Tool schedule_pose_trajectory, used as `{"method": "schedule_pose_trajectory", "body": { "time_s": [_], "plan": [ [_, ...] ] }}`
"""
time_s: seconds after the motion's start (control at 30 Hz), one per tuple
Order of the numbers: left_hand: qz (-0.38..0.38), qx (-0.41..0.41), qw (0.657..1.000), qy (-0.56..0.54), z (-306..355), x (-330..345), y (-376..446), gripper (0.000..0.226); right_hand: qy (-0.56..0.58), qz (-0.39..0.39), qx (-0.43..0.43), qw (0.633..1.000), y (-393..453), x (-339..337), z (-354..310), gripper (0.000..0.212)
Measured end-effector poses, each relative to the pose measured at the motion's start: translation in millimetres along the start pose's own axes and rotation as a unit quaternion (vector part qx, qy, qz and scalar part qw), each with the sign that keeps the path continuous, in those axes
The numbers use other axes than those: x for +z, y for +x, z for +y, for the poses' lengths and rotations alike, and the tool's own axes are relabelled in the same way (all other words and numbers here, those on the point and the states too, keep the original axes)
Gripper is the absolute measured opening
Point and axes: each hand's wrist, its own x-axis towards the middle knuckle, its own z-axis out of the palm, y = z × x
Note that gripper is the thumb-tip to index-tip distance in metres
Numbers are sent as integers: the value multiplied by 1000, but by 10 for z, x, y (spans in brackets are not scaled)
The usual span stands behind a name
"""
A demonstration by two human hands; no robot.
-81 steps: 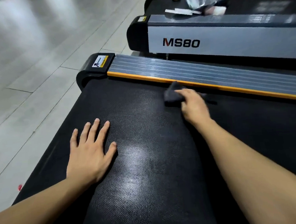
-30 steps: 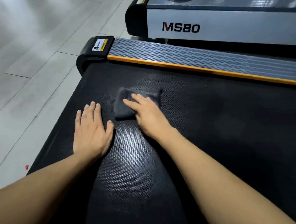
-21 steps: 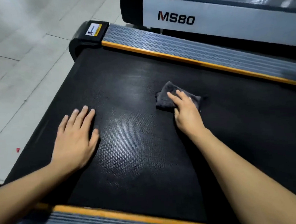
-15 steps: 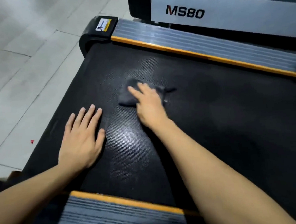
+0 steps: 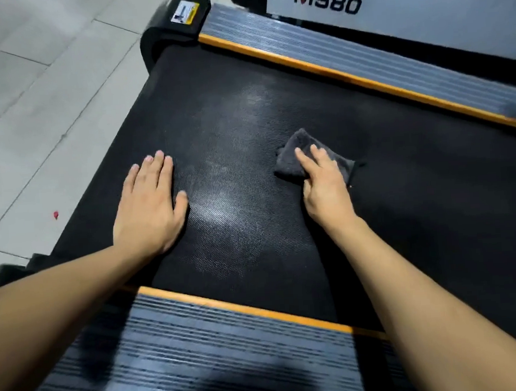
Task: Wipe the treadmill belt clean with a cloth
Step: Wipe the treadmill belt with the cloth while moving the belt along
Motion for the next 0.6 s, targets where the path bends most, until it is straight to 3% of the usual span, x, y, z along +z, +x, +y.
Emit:
{"method": "schedule_pose_trajectory", "body": {
  "time_s": [0.17,0.3,0.47,0.6],
  "plan": [
    [-7,2,1000,-1,-19,-18,10,71,27,-28,-111,993,110,557,-980,64],
    [-16,5,1000,-3,-29,-22,13,70,25,-42,-138,989,-51,447,-765,64],
    [-19,2,1000,0,-18,-25,4,71,12,-18,-44,999,-596,33,-42,72],
    [-18,2,1000,-2,-7,-23,1,69,1,0,0,1000,-744,121,-248,74]
  ]
}}
